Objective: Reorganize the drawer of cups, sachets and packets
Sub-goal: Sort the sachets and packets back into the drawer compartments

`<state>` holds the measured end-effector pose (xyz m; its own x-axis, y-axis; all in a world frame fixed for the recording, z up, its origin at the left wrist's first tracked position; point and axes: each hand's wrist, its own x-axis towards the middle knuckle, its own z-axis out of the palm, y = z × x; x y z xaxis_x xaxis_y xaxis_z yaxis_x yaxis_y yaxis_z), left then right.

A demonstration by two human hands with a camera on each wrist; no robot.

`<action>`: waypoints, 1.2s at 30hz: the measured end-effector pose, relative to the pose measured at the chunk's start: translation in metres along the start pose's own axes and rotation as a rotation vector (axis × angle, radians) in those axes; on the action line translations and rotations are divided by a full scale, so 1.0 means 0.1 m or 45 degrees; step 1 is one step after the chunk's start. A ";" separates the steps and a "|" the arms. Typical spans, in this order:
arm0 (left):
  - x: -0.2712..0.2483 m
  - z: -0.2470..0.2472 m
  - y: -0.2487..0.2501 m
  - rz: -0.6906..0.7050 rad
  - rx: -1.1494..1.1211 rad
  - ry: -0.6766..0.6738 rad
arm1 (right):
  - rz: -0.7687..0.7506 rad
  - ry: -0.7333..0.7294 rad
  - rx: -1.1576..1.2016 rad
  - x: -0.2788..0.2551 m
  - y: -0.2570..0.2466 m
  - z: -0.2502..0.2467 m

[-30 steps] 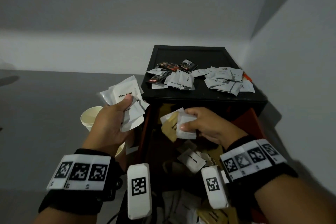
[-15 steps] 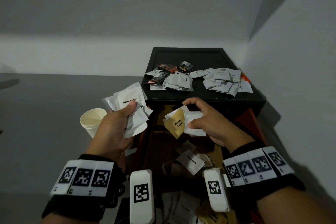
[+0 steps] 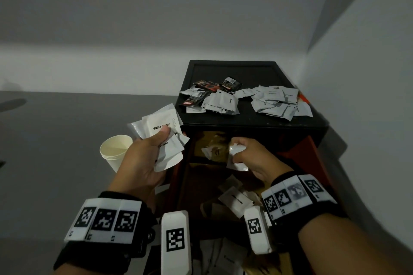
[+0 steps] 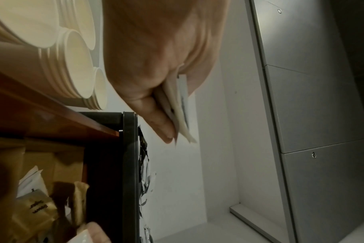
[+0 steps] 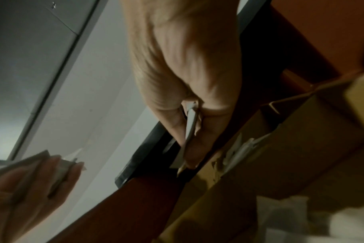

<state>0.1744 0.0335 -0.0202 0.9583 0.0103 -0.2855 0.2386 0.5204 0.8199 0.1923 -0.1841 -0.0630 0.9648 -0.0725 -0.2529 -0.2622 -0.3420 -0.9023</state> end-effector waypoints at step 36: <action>-0.03 0.10 -0.07 -0.004 -0.064 -0.063 | -0.370 0.122 -0.093 0.21 -1.05 -0.39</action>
<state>0.1715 0.0216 -0.0206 0.9645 -0.0334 -0.2621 0.2349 0.5626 0.7926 0.2412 -0.1862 0.0396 0.9976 -0.0488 0.0494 0.0239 -0.4278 -0.9036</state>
